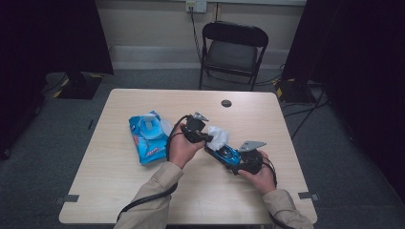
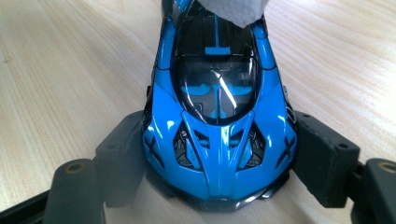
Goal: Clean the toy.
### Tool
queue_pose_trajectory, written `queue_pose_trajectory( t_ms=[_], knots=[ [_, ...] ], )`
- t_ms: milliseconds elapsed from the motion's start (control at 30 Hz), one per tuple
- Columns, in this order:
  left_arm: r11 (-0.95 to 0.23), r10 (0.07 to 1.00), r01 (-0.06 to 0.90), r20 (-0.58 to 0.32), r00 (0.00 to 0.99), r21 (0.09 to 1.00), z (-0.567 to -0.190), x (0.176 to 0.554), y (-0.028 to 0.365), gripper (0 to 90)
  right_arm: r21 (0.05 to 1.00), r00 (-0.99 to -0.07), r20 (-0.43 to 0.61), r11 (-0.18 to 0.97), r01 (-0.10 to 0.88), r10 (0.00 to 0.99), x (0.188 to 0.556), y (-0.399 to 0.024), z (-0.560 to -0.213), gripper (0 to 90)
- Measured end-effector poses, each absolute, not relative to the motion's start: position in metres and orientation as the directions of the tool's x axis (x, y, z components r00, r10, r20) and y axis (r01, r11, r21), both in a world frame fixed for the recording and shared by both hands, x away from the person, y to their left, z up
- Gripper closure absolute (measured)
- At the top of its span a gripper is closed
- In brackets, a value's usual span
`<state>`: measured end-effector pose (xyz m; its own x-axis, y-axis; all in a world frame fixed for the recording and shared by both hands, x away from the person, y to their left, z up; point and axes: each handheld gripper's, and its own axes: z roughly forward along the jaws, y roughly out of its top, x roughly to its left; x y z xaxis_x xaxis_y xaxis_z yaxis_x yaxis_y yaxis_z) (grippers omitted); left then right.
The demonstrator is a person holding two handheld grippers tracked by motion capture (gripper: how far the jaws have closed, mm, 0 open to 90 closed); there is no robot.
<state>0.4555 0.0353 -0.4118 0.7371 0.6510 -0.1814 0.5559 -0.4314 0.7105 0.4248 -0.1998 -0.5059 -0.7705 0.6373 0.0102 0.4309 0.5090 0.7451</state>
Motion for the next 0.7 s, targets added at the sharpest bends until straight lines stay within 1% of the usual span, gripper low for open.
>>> queue_pose_trajectory(
  t_ms=[100,133,300,400,467,567,633,700],
  knots=[
    [-0.477,0.605,0.532,-0.177,0.776,0.700,-0.417,0.448,0.017,84.2,0.745,-0.770,0.011,0.508,0.432,0.638,0.425,-0.200,-0.506,25.4],
    [-0.477,0.605,0.532,-0.177,0.776,0.700,-0.417,0.448,0.017,84.3,0.745,-0.770,0.011,0.508,0.432,0.638,0.425,-0.200,-0.506,25.4],
    [-0.546,0.551,0.519,-0.185,0.814,0.657,-0.434,0.443,-0.011,84.2,0.745,-0.770,0.010,0.509,0.431,0.637,0.425,-0.200,-0.506,25.4],
    [-0.561,0.545,0.516,-0.180,0.819,0.647,-0.441,0.442,-0.018,84.1,0.745,-0.770,0.011,0.509,0.431,0.638,0.425,-0.200,-0.506,25.4],
    [-0.568,0.531,0.520,-0.198,0.824,0.638,-0.446,0.442,-0.025,84.0,0.745,-0.770,0.011,0.509,0.432,0.638,0.425,-0.200,-0.506,25.4],
    [-0.594,0.528,0.517,-0.187,0.828,0.616,-0.454,0.441,-0.033,83.7,0.745,-0.771,0.010,0.510,0.430,0.636,0.425,-0.200,-0.506,25.4],
    [-0.615,0.521,0.511,-0.178,0.835,0.600,-0.457,0.443,-0.033,83.5,0.745,-0.771,0.011,0.509,0.431,0.636,0.425,-0.200,-0.506,25.4],
    [-0.607,0.524,0.516,-0.183,0.832,0.604,-0.459,0.444,-0.034,83.2,0.745,-0.771,0.010,0.509,0.431,0.637,0.425,-0.200,-0.506,25.4]
  ],
)
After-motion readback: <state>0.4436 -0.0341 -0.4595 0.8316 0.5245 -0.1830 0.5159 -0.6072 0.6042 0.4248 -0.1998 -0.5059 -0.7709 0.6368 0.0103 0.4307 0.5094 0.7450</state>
